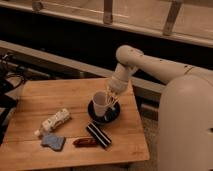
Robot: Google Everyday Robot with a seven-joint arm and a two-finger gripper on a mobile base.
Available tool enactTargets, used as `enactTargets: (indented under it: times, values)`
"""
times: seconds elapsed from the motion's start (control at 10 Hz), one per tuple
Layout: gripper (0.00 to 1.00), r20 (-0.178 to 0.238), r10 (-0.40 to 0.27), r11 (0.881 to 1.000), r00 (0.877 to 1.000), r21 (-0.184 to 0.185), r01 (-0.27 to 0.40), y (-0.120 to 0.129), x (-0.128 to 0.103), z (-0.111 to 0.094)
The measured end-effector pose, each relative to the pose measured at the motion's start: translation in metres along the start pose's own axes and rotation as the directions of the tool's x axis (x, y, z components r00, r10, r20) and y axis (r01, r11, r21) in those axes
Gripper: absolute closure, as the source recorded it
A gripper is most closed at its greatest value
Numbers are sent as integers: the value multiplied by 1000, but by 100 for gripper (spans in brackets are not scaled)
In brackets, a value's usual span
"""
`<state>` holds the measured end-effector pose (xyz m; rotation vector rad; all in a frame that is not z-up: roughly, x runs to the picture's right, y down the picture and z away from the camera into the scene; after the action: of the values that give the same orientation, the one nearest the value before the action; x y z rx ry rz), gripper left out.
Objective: Pick up the ceramic cup
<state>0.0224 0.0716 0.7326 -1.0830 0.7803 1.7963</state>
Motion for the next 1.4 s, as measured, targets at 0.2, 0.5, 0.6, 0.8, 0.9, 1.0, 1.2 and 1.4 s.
enactTargets:
  times: [0.2, 0.5, 0.6, 0.8, 0.9, 1.0, 1.2, 1.4]
  values:
    - [100, 10, -2, 1000, 1000, 1, 2, 2, 2, -5]
    - [100, 10, -5, 1000, 1000, 1, 5, 4, 4, -10]
    - [100, 9, -7, 1000, 1000, 4, 7, 6, 5, -10]
    - [100, 11, -12, 1000, 1000, 5, 12, 9, 6, -13]
    - [100, 11, -11, 1000, 1000, 6, 11, 9, 6, -13]
    - [100, 14, -11, 1000, 1000, 6, 11, 9, 6, -14]
    - [100, 14, -15, 1000, 1000, 10, 15, 12, 7, -14]
    - [100, 15, -19, 1000, 1000, 12, 19, 14, 7, -15]
